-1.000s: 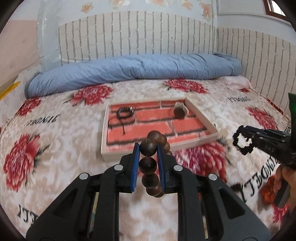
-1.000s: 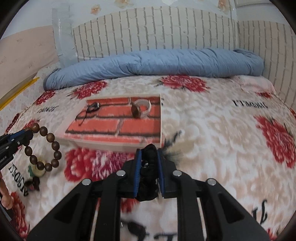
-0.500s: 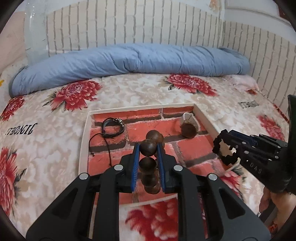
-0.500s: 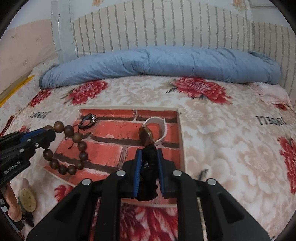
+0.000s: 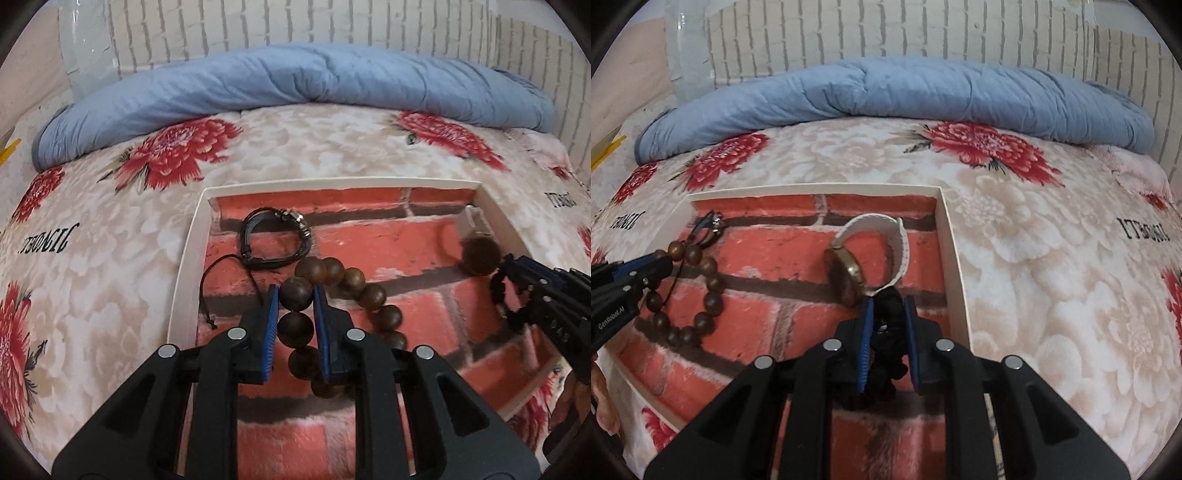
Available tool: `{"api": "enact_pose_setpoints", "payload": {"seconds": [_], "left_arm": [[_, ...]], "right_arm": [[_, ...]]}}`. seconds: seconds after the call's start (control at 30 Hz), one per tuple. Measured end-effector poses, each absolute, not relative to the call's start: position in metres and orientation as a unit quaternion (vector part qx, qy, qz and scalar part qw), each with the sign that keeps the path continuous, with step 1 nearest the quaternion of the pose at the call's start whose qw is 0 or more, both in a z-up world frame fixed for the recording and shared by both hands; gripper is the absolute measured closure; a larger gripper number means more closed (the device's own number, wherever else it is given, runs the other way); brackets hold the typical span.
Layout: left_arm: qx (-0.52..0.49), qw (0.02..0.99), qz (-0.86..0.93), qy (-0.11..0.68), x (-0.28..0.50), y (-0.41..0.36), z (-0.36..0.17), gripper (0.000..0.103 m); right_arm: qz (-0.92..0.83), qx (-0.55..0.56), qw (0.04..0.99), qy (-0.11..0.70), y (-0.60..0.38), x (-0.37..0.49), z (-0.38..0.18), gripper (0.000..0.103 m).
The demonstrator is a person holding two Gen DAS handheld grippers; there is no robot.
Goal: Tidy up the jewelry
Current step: 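Open left gripper dropping bead bracelet while right gripper releases hair tie in tray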
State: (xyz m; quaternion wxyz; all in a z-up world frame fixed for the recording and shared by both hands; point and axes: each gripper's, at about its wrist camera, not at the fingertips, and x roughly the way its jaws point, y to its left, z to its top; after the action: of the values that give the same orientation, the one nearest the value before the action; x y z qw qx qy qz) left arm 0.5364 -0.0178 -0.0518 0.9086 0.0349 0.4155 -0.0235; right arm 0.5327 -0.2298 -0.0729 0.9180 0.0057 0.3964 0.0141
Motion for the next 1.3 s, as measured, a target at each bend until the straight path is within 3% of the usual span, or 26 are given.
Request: {"api": "enact_pose_setpoints", "payload": {"seconds": [0.63,0.67,0.77,0.83,0.93,1.07,1.17,1.3], "left_arm": [[0.077,0.893,0.003,0.442,0.561,-0.027,-0.076,0.083],[0.081,0.893,0.003,0.443,0.561,-0.028,-0.076,0.077],[0.085,0.895,0.003,0.438,0.558,-0.030,-0.070,0.054],[0.091,0.900,0.002,0.427,0.552,-0.031,-0.062,0.045],[0.104,0.905,0.001,0.413,0.541,-0.034,-0.048,0.034],[0.102,0.916,-0.007,0.389,0.519,-0.027,-0.017,0.009],[0.099,0.922,-0.020,0.374,0.494,-0.012,0.009,0.005],[0.104,0.925,-0.014,0.364,0.465,0.011,0.032,0.005]], "right_arm": [[0.014,0.010,0.910,0.414,-0.230,0.558,-0.084,0.083],[0.014,0.009,0.909,0.417,-0.229,0.559,-0.084,0.080],[0.019,0.002,0.905,0.424,-0.227,0.557,-0.081,0.052],[0.031,-0.008,0.904,0.426,-0.225,0.552,-0.077,0.049],[0.048,-0.018,0.905,0.422,-0.224,0.540,-0.066,0.034],[0.053,-0.018,0.910,0.411,-0.227,0.521,-0.043,0.024],[0.047,-0.029,0.917,0.396,-0.228,0.504,-0.023,0.022],[0.025,-0.037,0.929,0.368,-0.231,0.480,0.001,0.012]]}}
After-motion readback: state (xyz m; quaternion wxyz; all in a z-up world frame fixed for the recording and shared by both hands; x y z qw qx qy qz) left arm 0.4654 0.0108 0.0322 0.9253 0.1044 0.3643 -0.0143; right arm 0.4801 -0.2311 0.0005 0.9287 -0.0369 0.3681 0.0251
